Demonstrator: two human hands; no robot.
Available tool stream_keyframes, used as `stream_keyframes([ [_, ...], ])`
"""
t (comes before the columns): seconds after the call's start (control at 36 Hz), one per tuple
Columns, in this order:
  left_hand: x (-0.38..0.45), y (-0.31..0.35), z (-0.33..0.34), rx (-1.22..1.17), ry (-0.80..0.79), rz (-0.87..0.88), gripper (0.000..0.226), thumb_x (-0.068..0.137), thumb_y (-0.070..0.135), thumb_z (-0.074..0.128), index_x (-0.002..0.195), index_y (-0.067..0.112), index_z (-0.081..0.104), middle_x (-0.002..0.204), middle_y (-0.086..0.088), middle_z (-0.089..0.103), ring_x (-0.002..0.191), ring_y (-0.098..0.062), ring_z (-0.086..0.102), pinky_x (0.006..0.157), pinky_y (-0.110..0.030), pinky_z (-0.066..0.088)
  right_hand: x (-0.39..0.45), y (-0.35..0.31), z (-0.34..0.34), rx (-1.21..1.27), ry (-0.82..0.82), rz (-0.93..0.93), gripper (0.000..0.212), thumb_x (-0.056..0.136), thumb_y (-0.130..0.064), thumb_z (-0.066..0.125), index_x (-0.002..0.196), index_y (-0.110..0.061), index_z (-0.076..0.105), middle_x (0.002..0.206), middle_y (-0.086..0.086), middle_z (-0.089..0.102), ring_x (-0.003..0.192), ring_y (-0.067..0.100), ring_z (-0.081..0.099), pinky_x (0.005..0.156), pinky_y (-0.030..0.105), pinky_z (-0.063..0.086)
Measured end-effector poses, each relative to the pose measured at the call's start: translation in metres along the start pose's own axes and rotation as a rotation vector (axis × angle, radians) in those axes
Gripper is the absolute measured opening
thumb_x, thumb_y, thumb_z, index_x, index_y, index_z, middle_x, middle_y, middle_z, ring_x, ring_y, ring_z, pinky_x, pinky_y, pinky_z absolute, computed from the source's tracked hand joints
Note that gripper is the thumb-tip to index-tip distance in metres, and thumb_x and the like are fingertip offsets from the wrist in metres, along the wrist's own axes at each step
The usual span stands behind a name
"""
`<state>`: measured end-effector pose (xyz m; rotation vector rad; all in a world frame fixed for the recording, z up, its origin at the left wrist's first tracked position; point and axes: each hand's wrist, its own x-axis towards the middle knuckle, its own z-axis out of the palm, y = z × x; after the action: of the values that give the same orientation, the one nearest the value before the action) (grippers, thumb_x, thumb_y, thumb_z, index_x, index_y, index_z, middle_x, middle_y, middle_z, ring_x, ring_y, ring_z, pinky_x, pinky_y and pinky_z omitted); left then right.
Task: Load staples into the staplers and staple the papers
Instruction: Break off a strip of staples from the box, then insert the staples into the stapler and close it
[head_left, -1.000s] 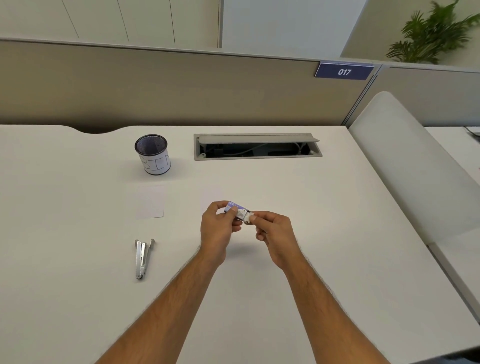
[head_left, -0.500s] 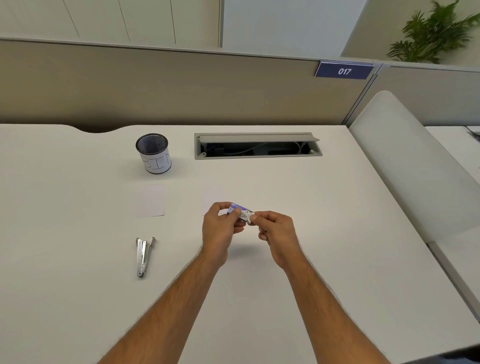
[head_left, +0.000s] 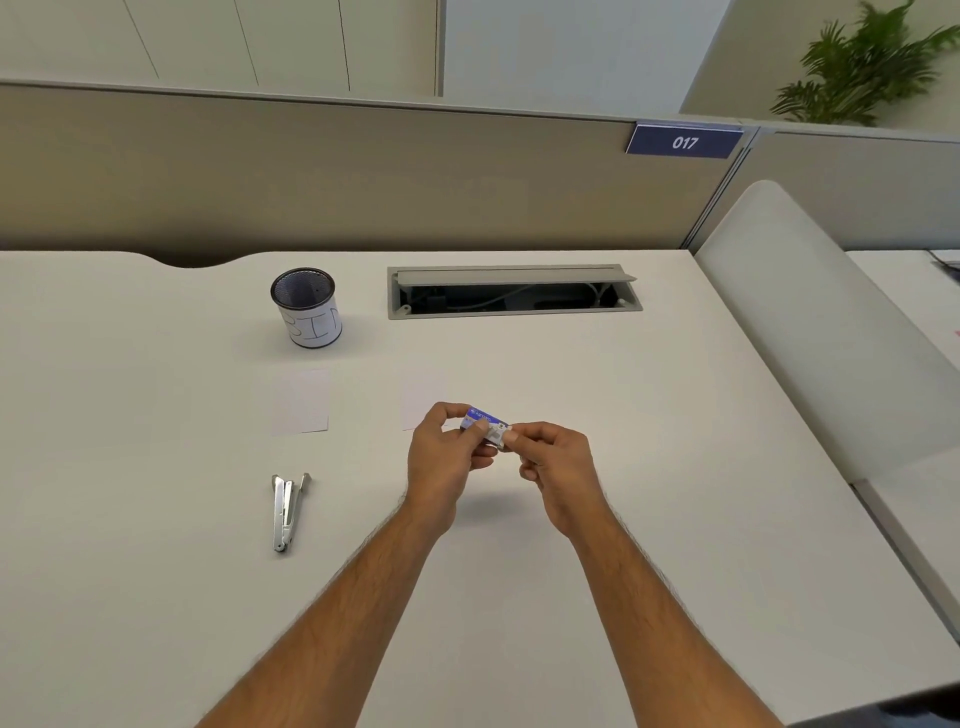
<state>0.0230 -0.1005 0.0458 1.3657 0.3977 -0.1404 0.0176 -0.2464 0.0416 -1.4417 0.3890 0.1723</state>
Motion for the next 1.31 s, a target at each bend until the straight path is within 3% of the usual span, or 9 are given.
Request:
stream_keyframes([
  [0.22, -0.004, -0.002, 0.000, -0.016, -0.035, -0.023, 0.024, 0.096, 0.011, 0.065, 0.120, 0.015, 0.068, 0.095, -0.014, 0.079, 0.083, -0.028, 0.078, 0.074, -0.033, 0.062, -0.006, -0.002, -0.002, 0.051, -0.068, 0.010, 0.021, 0.084, -0.009, 0.079, 0.102, -0.002, 0.069, 0.079, 0.015, 0.072, 0.059, 0.017, 0.042, 0.055, 0.027, 0.035],
  [0.36, -0.002, -0.006, 0.000, 0.111, -0.020, 0.014, 0.035, 0.094, 0.014, 0.067, 0.129, 0.019, 0.066, 0.088, -0.007, 0.080, 0.076, -0.024, 0.078, 0.085, -0.040, 0.063, -0.009, -0.002, 0.001, -0.059, -0.077, -0.028, 0.028, 0.085, -0.014, 0.079, 0.112, -0.018, 0.073, 0.085, 0.019, 0.075, 0.064, 0.015, 0.050, 0.059, 0.028, 0.038],
  [0.5, 0.001, -0.009, 0.003, 0.219, -0.017, 0.009, 0.037, 0.094, 0.017, 0.069, 0.130, 0.018, 0.059, 0.086, -0.003, 0.079, 0.078, -0.020, 0.077, 0.085, -0.037, 0.062, -0.009, 0.002, 0.006, -0.345, -0.030, -0.081, 0.029, 0.080, -0.027, 0.082, 0.107, -0.029, 0.073, 0.077, 0.004, 0.075, 0.069, 0.010, 0.064, 0.068, 0.025, 0.047],
  [0.61, 0.001, -0.008, 0.006, 0.264, -0.031, -0.033, 0.036, 0.093, 0.024, 0.070, 0.126, 0.018, 0.055, 0.090, -0.002, 0.079, 0.080, -0.023, 0.076, 0.079, -0.030, 0.060, -0.008, 0.004, 0.010, -0.528, 0.074, -0.168, 0.021, 0.088, -0.032, 0.075, 0.104, -0.021, 0.072, 0.068, -0.002, 0.068, 0.056, 0.004, 0.055, 0.053, 0.012, 0.041],
  [0.72, 0.000, -0.006, 0.007, 0.365, 0.010, -0.020, 0.037, 0.092, 0.038, 0.069, 0.122, 0.025, 0.054, 0.092, 0.005, 0.073, 0.083, -0.015, 0.073, 0.085, -0.041, 0.061, 0.002, 0.009, 0.006, -0.594, 0.235, -0.153, 0.016, 0.089, -0.029, 0.073, 0.096, -0.015, 0.067, 0.072, 0.000, 0.065, 0.062, 0.015, 0.057, 0.055, 0.024, 0.043],
  [0.89, 0.001, -0.008, -0.017, 0.340, 0.072, -0.021, 0.021, 0.091, 0.026, 0.068, 0.111, 0.024, 0.061, 0.089, -0.001, 0.074, 0.087, -0.024, 0.072, 0.082, -0.045, 0.062, 0.036, 0.022, -0.010, -0.593, 0.406, -0.045, 0.013, 0.088, -0.021, 0.072, 0.090, -0.012, 0.063, 0.075, 0.001, 0.062, 0.065, 0.022, 0.059, 0.063, 0.032, 0.051],
  [1.08, 0.006, -0.008, -0.047, 0.321, 0.117, -0.032, 0.011, 0.086, 0.020, 0.068, 0.096, 0.024, 0.069, 0.087, 0.001, 0.076, 0.086, -0.022, 0.073, 0.080, -0.045, 0.062, 0.068, 0.024, -0.012, -0.622, 0.437, -0.008, 0.026, 0.092, -0.029, 0.067, 0.088, -0.004, 0.063, 0.074, 0.005, 0.062, 0.067, 0.028, 0.059, 0.062, 0.031, 0.046],
  [1.19, 0.003, -0.006, -0.054, 0.291, 0.119, -0.010, 0.007, 0.090, 0.011, 0.066, 0.092, 0.016, 0.070, 0.087, -0.003, 0.075, 0.083, -0.019, 0.071, 0.065, -0.027, 0.056, 0.081, 0.020, -0.009, -0.652, 0.432, 0.011, 0.023, 0.091, -0.029, 0.067, 0.092, -0.007, 0.062, 0.084, 0.010, 0.067, 0.070, 0.029, 0.062, 0.062, 0.030, 0.046],
  [1.31, 0.005, -0.005, -0.058, 0.293, 0.136, 0.000, 0.007, 0.091, 0.010, 0.066, 0.090, 0.015, 0.071, 0.088, -0.004, 0.075, 0.083, -0.019, 0.072, 0.066, -0.026, 0.055, 0.088, 0.016, -0.006, -0.696, 0.417, 0.045, 0.025, 0.092, -0.029, 0.067, 0.103, -0.007, 0.061, 0.092, 0.010, 0.067, 0.076, 0.030, 0.063, 0.066, 0.030, 0.046],
])
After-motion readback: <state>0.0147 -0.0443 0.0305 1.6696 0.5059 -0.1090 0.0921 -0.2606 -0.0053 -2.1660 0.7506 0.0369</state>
